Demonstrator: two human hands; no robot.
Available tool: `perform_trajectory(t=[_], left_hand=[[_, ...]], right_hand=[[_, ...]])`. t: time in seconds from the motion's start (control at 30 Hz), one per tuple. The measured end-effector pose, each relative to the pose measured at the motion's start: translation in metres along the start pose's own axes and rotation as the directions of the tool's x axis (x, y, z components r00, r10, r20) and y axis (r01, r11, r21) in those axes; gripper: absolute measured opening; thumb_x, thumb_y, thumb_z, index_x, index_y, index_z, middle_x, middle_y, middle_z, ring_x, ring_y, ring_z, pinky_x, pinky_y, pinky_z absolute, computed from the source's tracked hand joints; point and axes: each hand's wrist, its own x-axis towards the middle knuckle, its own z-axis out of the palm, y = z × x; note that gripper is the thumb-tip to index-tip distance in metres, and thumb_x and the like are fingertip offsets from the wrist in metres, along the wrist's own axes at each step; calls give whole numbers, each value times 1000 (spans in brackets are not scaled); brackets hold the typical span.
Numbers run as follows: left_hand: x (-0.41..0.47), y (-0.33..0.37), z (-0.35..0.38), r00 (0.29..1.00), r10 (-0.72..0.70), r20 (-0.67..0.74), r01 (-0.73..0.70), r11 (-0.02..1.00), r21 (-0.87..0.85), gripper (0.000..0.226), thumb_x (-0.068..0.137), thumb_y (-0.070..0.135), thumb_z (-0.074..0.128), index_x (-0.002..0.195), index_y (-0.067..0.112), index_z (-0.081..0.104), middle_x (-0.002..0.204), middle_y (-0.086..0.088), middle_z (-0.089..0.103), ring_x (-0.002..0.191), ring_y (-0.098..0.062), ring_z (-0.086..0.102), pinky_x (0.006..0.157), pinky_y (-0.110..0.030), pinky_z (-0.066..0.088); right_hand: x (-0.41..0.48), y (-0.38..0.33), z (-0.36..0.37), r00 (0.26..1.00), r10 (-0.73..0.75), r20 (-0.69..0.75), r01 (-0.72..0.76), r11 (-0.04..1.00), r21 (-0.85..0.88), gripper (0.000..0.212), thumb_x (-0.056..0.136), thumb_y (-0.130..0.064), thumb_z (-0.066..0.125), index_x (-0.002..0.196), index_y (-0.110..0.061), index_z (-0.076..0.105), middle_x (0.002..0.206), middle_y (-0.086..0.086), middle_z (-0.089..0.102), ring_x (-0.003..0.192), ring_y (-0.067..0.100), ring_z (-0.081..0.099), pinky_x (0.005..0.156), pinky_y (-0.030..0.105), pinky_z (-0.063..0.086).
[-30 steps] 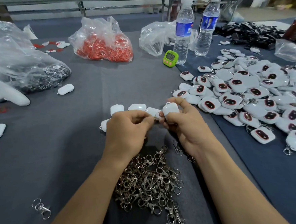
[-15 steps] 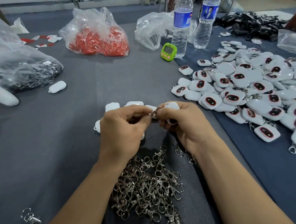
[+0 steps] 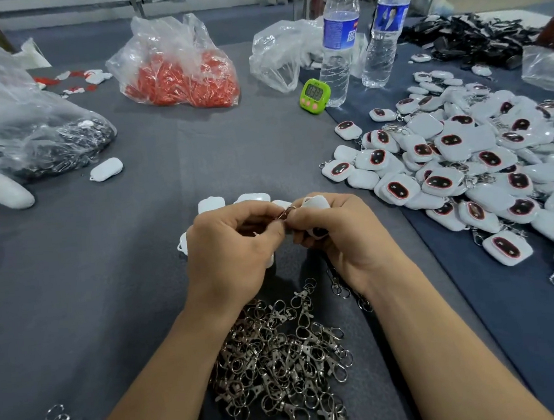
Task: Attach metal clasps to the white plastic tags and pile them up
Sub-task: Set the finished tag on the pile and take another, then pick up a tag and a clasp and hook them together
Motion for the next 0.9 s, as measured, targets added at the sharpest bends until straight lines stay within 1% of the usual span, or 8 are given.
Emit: perform_trajectory(t=[0.23,0.37,0.43,0.5,0.53,0.67,0.8,0.9], left_hand=[[-1,-2,-2,999,40,-17,-37,984,172,23,75,18,80,79,40,77,69,32,67,62,3,65,53,-2,41],[0,-4,-1,997,20,-81,-5,985,174,16,80,20,80,85,35,81,65,34,65,57,10,63,52,-4,43],[1,-7,-2,995,-14,-102,26,993,115,12,83,24,81,89,35,82,65,31,67,59,6,64,59,-8,50],[1,-9,-2,993,-54,-107,59,997,49,11,84,29,80,92,36,81,69,23,71,60,-3,65,64,-31,61],[1,-8,-2,992,-62,-111,66,997,31,11,83,30,80,92,36,81,70,22,71,60,-3,66,64,-36,62],[0,-4,-1,990,-32,-137,40,998,56,10,79,32,83,86,38,80,67,28,67,56,5,60,57,-24,57],[3,-8,0,990,-73,-124,72,997,-9,13,77,36,80,89,43,78,76,23,74,67,0,70,62,-37,63],[2,-9,0,992,-77,-98,72,996,-55,12,82,29,79,90,38,80,82,22,76,76,0,74,69,-38,63]], right_hand=[[1,-2,-1,1000,31,4,-31,997,72,9,63,-5,70,63,-14,73,62,8,64,53,14,55,54,23,43],[4,-2,0,997,42,-59,-32,988,151,29,77,7,66,60,-15,74,65,5,66,57,12,59,64,28,43],[4,-1,0,995,41,-93,-26,987,161,33,80,8,65,60,-16,74,66,4,66,57,11,60,65,29,42],[3,0,2,989,25,-144,-7,993,121,31,80,8,66,61,-15,75,65,5,64,56,12,56,64,30,40],[2,1,4,982,10,-187,5,997,80,29,80,8,67,63,-15,75,64,6,63,56,13,54,61,29,40],[1,3,9,926,-141,-350,104,987,-123,19,76,3,73,75,-16,76,60,2,63,51,13,52,51,24,42],[-2,1,12,948,-258,-186,227,959,-169,11,68,-7,74,67,-17,76,58,-3,66,50,8,54,48,18,42],[-5,6,16,951,-277,-136,241,942,-235,9,69,-11,77,67,-20,79,59,-2,70,51,6,54,49,18,43]])
